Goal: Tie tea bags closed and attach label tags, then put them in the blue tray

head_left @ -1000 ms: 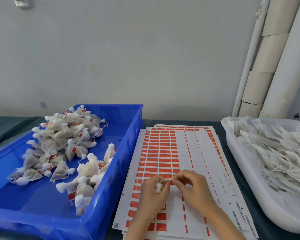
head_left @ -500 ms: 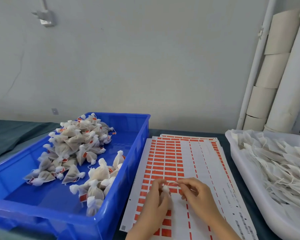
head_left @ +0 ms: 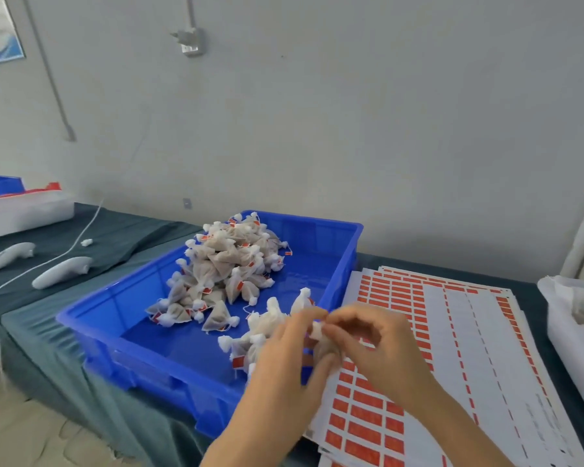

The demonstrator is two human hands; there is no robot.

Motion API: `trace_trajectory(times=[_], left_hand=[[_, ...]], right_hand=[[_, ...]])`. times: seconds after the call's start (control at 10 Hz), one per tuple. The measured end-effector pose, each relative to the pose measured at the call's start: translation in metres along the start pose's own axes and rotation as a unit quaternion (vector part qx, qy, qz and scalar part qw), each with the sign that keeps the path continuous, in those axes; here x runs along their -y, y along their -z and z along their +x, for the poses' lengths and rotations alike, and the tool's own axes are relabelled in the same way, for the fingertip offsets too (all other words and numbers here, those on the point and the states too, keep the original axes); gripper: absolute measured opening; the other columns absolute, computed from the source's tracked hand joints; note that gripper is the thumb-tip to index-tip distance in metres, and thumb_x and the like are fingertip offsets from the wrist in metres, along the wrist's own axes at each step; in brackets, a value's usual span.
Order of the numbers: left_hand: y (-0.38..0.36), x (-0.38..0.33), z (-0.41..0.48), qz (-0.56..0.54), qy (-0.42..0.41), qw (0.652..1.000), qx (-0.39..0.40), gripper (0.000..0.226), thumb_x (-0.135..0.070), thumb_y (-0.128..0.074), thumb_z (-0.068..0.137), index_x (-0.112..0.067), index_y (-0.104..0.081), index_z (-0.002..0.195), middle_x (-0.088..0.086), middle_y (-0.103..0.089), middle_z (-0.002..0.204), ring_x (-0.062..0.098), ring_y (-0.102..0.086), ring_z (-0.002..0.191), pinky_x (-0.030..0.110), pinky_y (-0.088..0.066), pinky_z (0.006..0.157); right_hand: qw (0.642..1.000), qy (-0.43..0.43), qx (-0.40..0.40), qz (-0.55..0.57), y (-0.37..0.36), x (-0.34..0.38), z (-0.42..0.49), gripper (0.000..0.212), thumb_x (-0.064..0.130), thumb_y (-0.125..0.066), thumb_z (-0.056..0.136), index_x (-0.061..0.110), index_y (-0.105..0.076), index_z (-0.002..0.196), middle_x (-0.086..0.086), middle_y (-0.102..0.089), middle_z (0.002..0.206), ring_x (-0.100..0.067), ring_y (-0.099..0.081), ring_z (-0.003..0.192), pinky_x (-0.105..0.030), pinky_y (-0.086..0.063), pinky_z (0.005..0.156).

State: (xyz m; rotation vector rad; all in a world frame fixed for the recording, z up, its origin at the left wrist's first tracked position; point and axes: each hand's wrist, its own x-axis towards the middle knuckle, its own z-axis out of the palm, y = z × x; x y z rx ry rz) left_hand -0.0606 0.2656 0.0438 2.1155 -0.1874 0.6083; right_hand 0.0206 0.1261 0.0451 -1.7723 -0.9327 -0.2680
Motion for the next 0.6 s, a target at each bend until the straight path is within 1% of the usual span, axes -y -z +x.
trace_trajectory(times=[0.1, 0.2, 0.3, 0.4, 0.5, 0.6], left_hand=[[0.027, 0.005, 0.023, 0.014, 0.008, 0.999, -0.042, 0.041, -0.019, -0.068, 0.088, -0.036, -0.047, 0.119, -0.020, -0.063, 0.095, -0.007, -0.062, 0.090, 0.009, -0.050, 0.074], [0.043, 0.023, 0.055, 0.051, 0.046, 0.996, -0.051, 0.028, -0.016, -0.069, 0.086, -0.021, -0.057, 0.111, -0.010, -0.066, 0.084, -0.006, -0.063, 0.079, 0.006, -0.048, 0.067], [0.046, 0.047, 0.079, 0.083, 0.088, 0.993, -0.017, 0.024, -0.018, -0.071, 0.083, -0.017, -0.062, 0.105, -0.008, -0.065, 0.084, 0.004, -0.064, 0.079, 0.009, -0.050, 0.068], [0.041, 0.066, 0.084, 0.113, 0.124, 0.985, 0.034, 0.033, -0.020, -0.070, 0.085, -0.014, -0.059, 0.115, -0.006, -0.066, 0.094, 0.008, -0.064, 0.089, 0.012, -0.050, 0.075], [0.039, 0.065, 0.080, 0.188, 0.131, 0.971, 0.074, 0.041, -0.023, -0.065, 0.088, -0.014, -0.055, 0.127, -0.002, -0.062, 0.116, 0.013, -0.058, 0.109, 0.026, -0.048, 0.095], [0.044, 0.049, 0.052, 0.144, 0.069, 0.986, -0.046, 0.027, -0.025, -0.064, 0.090, -0.027, -0.063, 0.116, -0.014, -0.065, 0.114, 0.002, -0.059, 0.103, 0.020, -0.049, 0.092]], right_hand=[[1.000, 0.021, 0.006, -0.005, -0.008, 0.003, 0.033, 0.010, 0.027, -0.068, 0.085, 0.026, -0.070, 0.095, 0.018, -0.070, 0.087, 0.000, -0.068, 0.083, -0.012, -0.052, 0.074], [1.000, 0.014, -0.005, -0.023, -0.021, -0.003, 0.062, 0.009, 0.015, -0.071, 0.085, 0.022, -0.069, 0.090, 0.014, -0.070, 0.081, 0.001, -0.067, 0.077, -0.009, -0.051, 0.071], [0.998, -0.011, -0.004, -0.060, -0.036, -0.016, 0.078, 0.013, 0.014, -0.072, 0.084, 0.025, -0.067, 0.087, 0.017, -0.066, 0.078, 0.004, -0.065, 0.075, -0.008, -0.050, 0.069], [0.992, -0.044, 0.031, -0.118, -0.043, -0.030, 0.081, 0.009, 0.016, -0.069, 0.087, 0.020, -0.072, 0.094, 0.010, -0.069, 0.083, 0.001, -0.064, 0.075, -0.016, -0.054, 0.076], [0.981, -0.084, 0.052, -0.164, -0.038, -0.028, 0.066, 0.019, 0.018, -0.065, 0.090, 0.018, -0.072, 0.108, 0.003, -0.072, 0.100, -0.001, -0.062, 0.083, -0.012, -0.050, 0.080], [0.988, -0.088, -0.050, -0.117, -0.008, -0.010, 0.032, 0.016, 0.020, -0.068, 0.087, 0.027, -0.071, 0.102, 0.016, -0.071, 0.095, 0.002, -0.064, 0.080, -0.008, -0.051, 0.074]])
